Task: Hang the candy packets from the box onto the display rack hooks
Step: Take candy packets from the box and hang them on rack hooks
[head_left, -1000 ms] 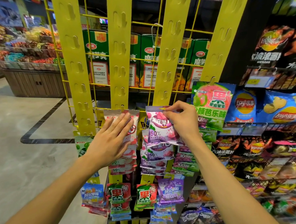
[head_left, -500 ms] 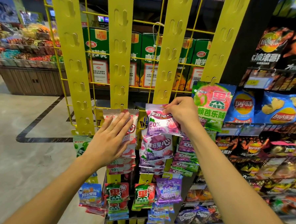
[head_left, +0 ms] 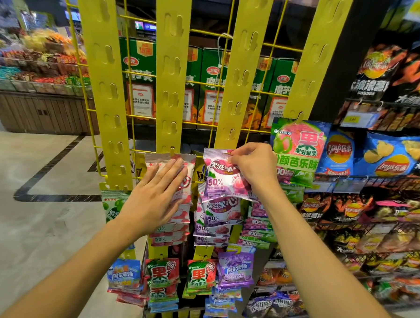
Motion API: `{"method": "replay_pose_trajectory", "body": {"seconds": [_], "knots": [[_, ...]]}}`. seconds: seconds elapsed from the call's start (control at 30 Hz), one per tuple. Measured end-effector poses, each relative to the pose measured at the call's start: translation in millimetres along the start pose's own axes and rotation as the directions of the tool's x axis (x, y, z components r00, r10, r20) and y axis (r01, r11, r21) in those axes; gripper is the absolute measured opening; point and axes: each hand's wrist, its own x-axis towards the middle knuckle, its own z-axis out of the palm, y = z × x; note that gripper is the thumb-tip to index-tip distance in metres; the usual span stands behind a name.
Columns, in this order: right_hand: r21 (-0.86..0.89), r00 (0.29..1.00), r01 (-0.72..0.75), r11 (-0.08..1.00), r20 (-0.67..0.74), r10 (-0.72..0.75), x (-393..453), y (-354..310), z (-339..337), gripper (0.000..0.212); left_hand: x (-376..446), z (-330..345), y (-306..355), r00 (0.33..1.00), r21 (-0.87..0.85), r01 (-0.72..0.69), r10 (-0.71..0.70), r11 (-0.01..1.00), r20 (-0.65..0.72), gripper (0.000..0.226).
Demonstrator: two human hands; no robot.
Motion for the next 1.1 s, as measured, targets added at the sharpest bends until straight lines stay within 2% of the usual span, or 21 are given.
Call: {"method": "replay_pose_trajectory", "body": {"seconds": [0.1,0.33,0.57,0.87,1.1], "knots": [[0.028,0.998,0.062,0.998,-0.027,-0.062,-7,6,1,0.005,0,0,0,1.000,0.006,-0.002,0.002,1.000,0.002,0.074],[0.093,0.986,0.142,0.985,-0.103,-0.132,-17,14,9,0.006,-1,-1,0,1.000,-0.002,-0.011,0.011,1.000,-0.002,0.074],[0.148,0.991,0.100,0.984,-0.108,-0.084,-13,13,11,0.006,0,-2,-3,1.000,-0.011,-0.023,0.023,1.000,-0.014,0.073],[0.191,0.997,-0.074,0.979,-0.008,0.077,-6,8,7,0.013,-1,0,-3,0.999,-0.018,-0.027,0.027,0.999,-0.027,0.073],[0.153,0.999,-0.034,0.988,0.017,0.032,-23,9,1,0.011,-1,-1,-2,0.998,-0.026,-0.040,0.038,0.999,-0.051,0.072]]}}
